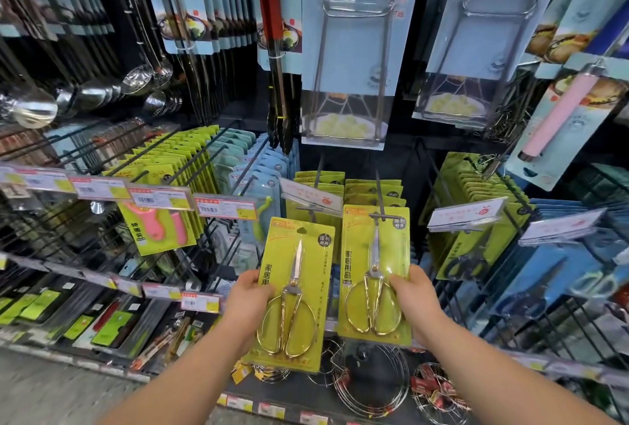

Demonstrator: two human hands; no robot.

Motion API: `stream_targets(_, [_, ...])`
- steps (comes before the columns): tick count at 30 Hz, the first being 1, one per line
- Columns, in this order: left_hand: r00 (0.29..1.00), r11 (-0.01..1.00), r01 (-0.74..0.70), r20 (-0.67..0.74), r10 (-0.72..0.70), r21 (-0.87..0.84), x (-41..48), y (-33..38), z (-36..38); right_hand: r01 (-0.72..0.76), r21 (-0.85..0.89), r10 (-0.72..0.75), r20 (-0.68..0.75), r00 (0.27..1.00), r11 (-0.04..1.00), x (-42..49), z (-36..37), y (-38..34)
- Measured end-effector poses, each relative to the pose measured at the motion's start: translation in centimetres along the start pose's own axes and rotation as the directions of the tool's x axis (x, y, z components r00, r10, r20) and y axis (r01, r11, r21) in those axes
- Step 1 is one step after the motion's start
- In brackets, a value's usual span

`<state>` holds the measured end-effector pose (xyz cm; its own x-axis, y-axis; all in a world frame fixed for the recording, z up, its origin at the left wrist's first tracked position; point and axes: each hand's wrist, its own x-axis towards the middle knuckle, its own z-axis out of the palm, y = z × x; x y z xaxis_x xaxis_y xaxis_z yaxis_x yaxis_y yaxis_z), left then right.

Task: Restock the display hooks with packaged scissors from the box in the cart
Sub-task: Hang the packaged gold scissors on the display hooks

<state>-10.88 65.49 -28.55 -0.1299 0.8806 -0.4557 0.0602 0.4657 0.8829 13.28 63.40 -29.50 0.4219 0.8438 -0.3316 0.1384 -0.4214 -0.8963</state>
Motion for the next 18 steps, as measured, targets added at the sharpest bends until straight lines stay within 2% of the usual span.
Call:
stream_targets(5, [0.999, 1.000, -0.013, 0.029, 0.014, -0.025, -0.2, -0.1, 0.2, -0.005, -0.002, 0.005, -0.005, 1.000, 1.000, 2.1, 0.4, -1.2])
stream_targets(9, [0.998, 0.999, -0.012, 0.064, 0.014, -0.036, 0.0, -0.5, 0.6, -0.073, 0.064, 0.072, 0.026, 0.997, 0.995, 3.8, 0.8, -1.2])
stream_targets(18, [0.982, 0.986, -0.058, 0.171, 0.085, -0.158, 0.7, -1.2, 2.6, -0.048, 0.078, 0.041, 0.083, 0.996, 0.996, 7.7, 0.4, -1.2])
